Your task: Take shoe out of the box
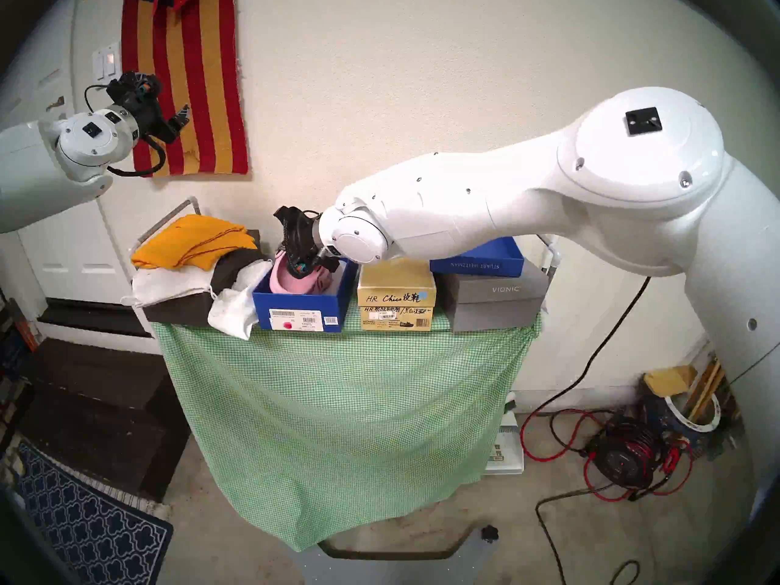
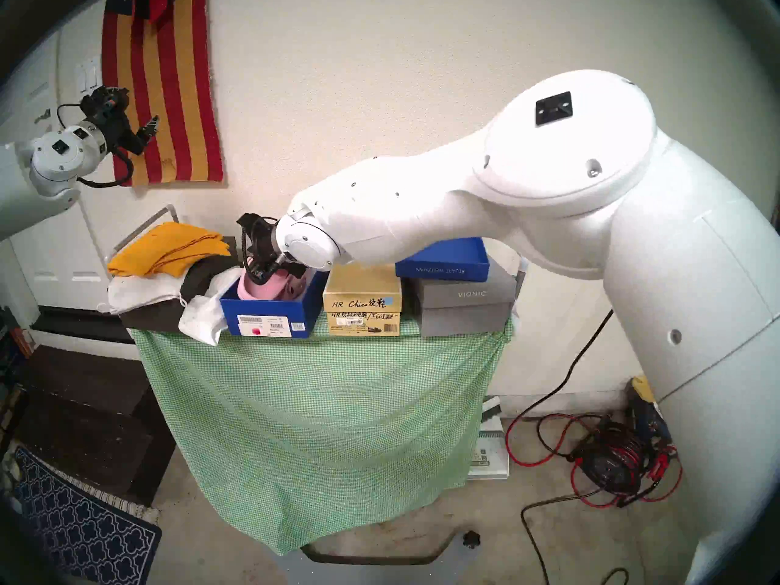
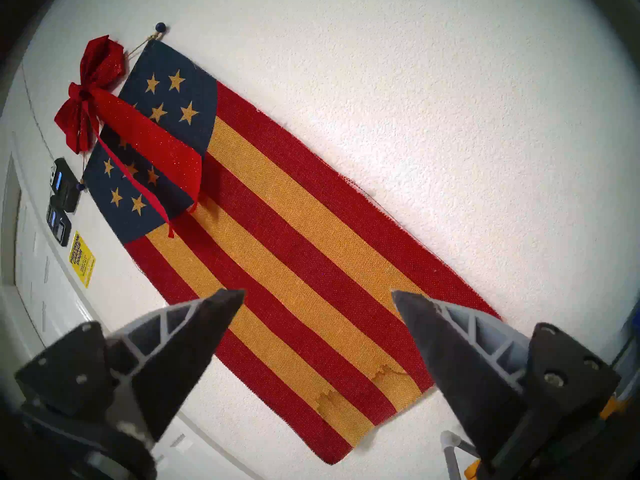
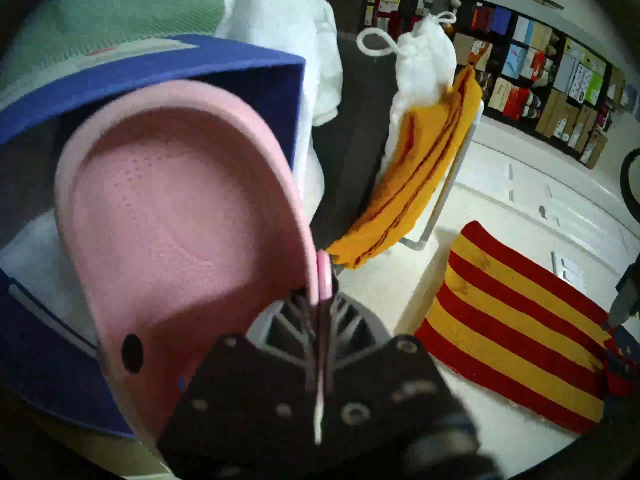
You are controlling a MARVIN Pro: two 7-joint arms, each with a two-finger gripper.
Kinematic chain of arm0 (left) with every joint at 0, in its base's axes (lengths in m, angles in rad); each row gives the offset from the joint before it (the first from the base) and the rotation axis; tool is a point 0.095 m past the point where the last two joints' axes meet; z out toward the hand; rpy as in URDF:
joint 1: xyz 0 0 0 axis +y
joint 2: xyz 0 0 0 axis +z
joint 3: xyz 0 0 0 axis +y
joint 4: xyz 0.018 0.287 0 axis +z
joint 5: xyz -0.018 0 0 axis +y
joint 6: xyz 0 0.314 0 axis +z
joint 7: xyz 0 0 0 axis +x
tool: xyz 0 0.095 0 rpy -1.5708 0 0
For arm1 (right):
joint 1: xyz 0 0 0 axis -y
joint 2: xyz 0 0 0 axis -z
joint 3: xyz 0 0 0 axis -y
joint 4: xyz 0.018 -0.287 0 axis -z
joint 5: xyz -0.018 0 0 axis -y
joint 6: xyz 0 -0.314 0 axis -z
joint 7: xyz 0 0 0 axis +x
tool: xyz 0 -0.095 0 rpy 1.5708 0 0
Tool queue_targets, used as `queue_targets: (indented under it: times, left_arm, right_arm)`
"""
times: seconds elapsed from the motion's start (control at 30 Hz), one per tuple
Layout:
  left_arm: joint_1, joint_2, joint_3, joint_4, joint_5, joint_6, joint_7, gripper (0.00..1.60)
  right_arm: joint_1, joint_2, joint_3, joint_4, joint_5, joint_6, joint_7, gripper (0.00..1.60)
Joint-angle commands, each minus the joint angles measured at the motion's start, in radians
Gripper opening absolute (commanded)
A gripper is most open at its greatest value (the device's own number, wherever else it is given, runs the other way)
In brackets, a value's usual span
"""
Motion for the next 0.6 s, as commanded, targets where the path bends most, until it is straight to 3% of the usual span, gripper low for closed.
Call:
queue_targets:
  times: [0.0, 0.2, 0.4, 0.57]
  left_arm:
    - [0.000, 0.000, 0.000, 0.000, 0.000, 0.000, 0.000, 1.60]
    - [0.000, 0.000, 0.000, 0.000, 0.000, 0.000, 0.000, 1.60]
    - [0.000, 0.000, 0.000, 0.000, 0.000, 0.000, 0.000, 1.60]
    - [0.000, 0.000, 0.000, 0.000, 0.000, 0.000, 0.000, 1.60]
  right_arm:
    - [0.030, 0.015, -0.018, -0.062, -0.028, 0.032, -0.011, 0.00]
    - [0.146, 0.040, 0.001, -0.122, -0.050, 0.076, 0.014, 0.00]
    - [0.184, 0.095, 0.080, -0.098, -0.116, 0.076, 0.036, 0.00]
    - [0.244, 0.159, 0.114, -0.154, -0.158, 0.071, 0.085, 0.00]
